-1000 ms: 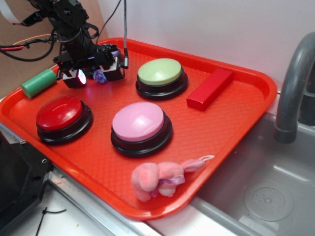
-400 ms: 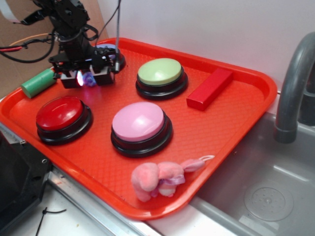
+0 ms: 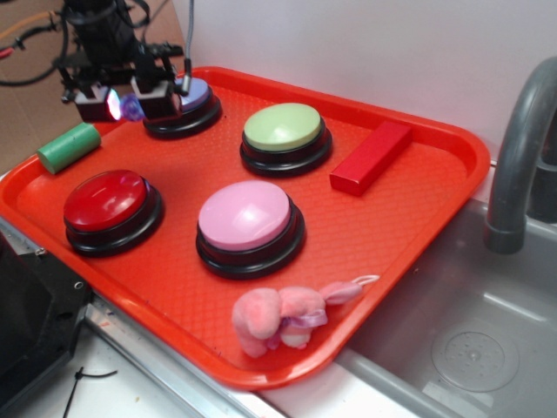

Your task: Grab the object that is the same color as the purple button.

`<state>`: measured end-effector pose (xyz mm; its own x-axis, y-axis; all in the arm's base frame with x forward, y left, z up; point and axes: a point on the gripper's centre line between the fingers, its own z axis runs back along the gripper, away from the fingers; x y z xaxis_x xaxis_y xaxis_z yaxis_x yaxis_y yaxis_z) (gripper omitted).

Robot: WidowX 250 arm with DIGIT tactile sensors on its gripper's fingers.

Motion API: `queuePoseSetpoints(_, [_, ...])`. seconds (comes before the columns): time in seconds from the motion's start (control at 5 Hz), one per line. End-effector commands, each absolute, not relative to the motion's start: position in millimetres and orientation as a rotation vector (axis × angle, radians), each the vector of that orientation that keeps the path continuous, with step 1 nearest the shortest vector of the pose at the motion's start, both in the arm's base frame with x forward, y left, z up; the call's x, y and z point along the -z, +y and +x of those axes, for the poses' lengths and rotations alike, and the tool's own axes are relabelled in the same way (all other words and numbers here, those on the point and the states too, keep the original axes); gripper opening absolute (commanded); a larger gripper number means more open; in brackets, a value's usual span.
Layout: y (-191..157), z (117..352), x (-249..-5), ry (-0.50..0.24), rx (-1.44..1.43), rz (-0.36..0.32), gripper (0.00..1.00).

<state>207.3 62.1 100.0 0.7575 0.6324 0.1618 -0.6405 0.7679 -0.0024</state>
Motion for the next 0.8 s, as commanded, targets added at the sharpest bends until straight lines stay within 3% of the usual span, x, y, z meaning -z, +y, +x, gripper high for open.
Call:
queuePoseSetpoints(0.0, [46, 183, -168, -0.088, -0.395, -0.097, 0.00])
queuePoseSetpoints(0.2, [22, 174, -195, -0.132, -0.269, -0.085, 0.00])
queuePoseSetpoints(0.4, [15, 174, -199, -0.171, -0.253, -0.113, 0.00])
queuePoseSetpoints(0.6, [9, 178, -196, -0.185, -0.266, -0.049, 0.00])
